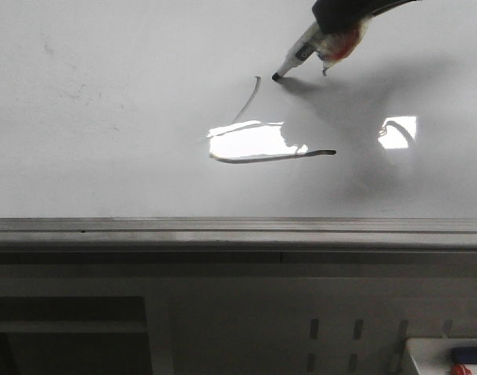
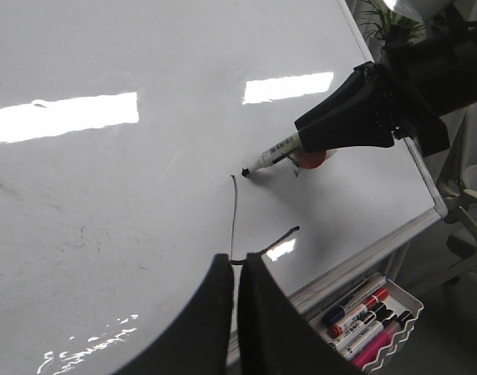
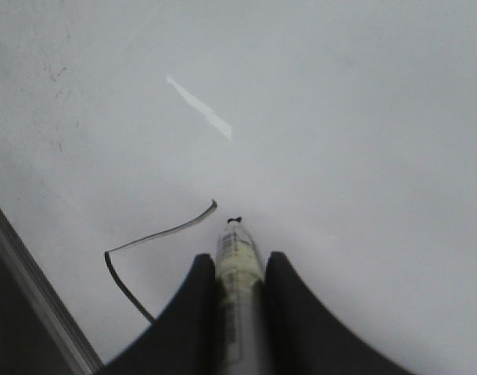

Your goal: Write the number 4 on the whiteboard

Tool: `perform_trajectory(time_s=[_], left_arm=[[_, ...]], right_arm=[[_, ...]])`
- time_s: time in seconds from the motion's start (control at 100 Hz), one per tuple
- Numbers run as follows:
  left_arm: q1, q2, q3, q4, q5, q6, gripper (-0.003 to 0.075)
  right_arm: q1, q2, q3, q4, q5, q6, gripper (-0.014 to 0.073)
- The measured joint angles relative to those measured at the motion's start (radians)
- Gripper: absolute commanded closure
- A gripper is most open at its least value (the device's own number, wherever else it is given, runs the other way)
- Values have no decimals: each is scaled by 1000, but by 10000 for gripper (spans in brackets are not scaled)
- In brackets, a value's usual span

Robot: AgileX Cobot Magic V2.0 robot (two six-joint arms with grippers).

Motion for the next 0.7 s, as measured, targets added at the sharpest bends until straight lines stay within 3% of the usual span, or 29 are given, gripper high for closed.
perform_trajectory(time_s=[0.34,0.7], left_arm=[[0,0,0,0,0,0,741],[0,0,0,0,0,0,741]], right_arm=[[0,0,57,30,83,2,654],[46,-5,188,95,66,8,654]])
